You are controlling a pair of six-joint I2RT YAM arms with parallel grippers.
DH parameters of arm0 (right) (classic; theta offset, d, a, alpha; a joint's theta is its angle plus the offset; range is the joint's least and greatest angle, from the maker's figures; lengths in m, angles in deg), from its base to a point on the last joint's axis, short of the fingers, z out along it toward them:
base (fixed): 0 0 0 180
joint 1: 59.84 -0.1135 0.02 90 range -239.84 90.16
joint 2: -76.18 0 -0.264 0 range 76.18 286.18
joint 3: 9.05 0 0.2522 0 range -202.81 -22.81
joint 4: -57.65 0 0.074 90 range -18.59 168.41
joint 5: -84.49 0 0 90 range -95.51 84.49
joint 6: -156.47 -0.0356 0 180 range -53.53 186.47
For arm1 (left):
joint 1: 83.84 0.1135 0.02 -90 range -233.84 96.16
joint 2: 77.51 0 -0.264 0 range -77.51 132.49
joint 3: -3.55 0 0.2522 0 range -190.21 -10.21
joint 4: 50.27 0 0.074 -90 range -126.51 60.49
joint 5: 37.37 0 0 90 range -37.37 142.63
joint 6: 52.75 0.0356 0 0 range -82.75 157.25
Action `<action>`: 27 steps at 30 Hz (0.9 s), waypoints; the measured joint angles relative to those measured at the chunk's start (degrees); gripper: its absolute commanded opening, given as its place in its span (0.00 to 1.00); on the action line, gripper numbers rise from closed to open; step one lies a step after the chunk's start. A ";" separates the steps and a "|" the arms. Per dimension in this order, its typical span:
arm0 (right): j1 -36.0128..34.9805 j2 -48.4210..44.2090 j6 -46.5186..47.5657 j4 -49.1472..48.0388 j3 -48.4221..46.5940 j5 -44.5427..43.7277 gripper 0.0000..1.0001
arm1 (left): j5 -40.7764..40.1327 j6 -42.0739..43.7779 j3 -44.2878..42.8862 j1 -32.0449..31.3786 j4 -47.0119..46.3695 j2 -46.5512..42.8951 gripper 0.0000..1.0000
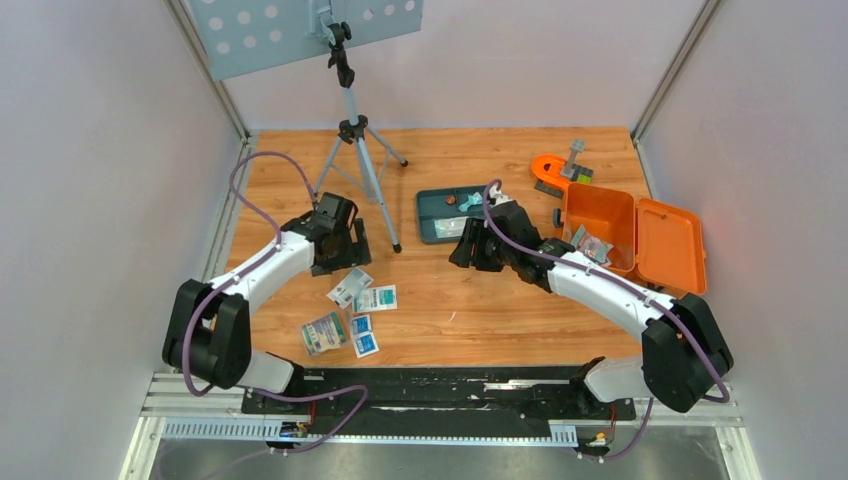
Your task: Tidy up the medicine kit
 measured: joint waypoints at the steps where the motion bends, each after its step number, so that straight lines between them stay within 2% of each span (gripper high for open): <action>1: -0.02 0.00 0.00 0.00 0.00 0.02 0.51 | 0.13 0.55 -0.46 0.00 0.44 0.26 0.94; 9: -0.44 0.00 -0.02 0.00 0.00 0.00 0.51 | 3.96 4.98 -3.72 -0.11 4.07 10.32 0.96; 20: -0.46 0.00 -0.04 0.00 0.02 -0.02 0.51 | 6.99 1.27 -2.71 -0.50 5.11 10.82 0.95; 27: -0.48 -0.02 -0.07 0.07 0.26 -0.28 0.51 | 10.38 0.15 -3.54 -5.97 3.82 12.72 0.94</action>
